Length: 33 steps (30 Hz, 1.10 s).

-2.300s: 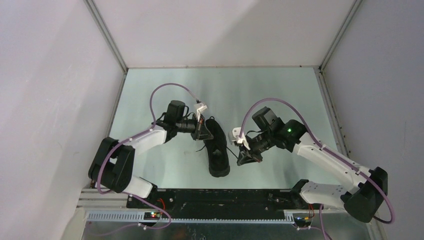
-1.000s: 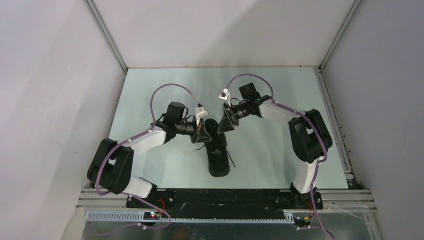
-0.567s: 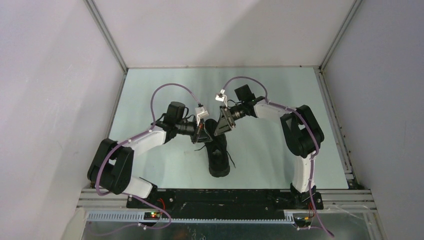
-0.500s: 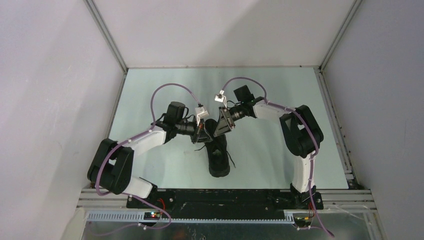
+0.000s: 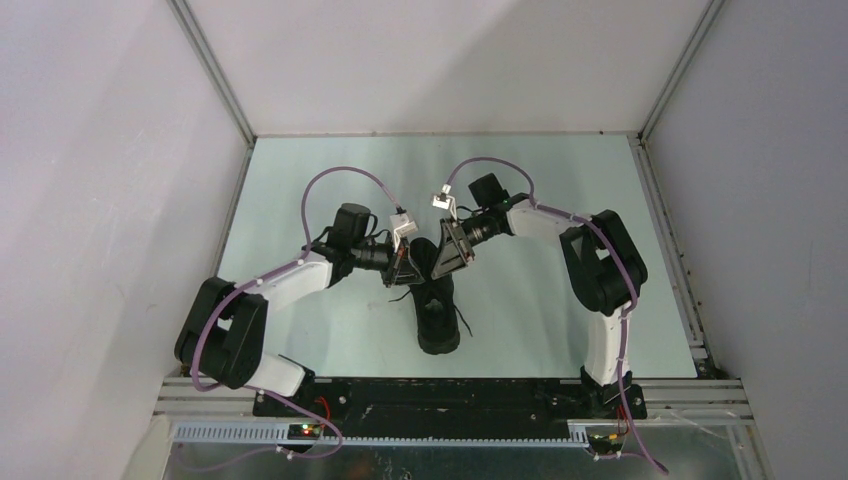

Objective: Tie the shoes

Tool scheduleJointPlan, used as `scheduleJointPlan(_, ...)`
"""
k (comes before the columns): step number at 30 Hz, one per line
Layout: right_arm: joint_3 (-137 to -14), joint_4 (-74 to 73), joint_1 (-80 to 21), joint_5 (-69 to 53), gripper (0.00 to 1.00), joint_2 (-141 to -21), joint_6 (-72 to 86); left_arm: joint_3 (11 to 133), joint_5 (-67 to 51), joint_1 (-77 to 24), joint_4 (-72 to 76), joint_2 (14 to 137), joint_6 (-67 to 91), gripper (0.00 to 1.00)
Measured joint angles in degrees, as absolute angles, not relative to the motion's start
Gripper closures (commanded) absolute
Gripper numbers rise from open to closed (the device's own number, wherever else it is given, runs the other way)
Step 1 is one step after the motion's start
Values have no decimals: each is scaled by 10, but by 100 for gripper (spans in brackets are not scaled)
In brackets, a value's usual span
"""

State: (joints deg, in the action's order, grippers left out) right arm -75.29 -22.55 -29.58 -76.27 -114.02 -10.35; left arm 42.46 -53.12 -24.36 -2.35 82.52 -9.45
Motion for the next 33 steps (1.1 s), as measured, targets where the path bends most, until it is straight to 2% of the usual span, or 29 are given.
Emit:
scheduleJointPlan(15, -755, -257, -313, -737, 56, -1129, -139, 425, -527, -244, -23, 825, -90, 100)
scheduleJointPlan(23, -755, -250, -316, -738, 51, -1125, -122, 425, -527, -244, -23, 825, -89, 100)
scheduleJointPlan(33, -755, -241, -311, -768, 50, -1125, -84, 425, -527, -244, -23, 825, -88, 100)
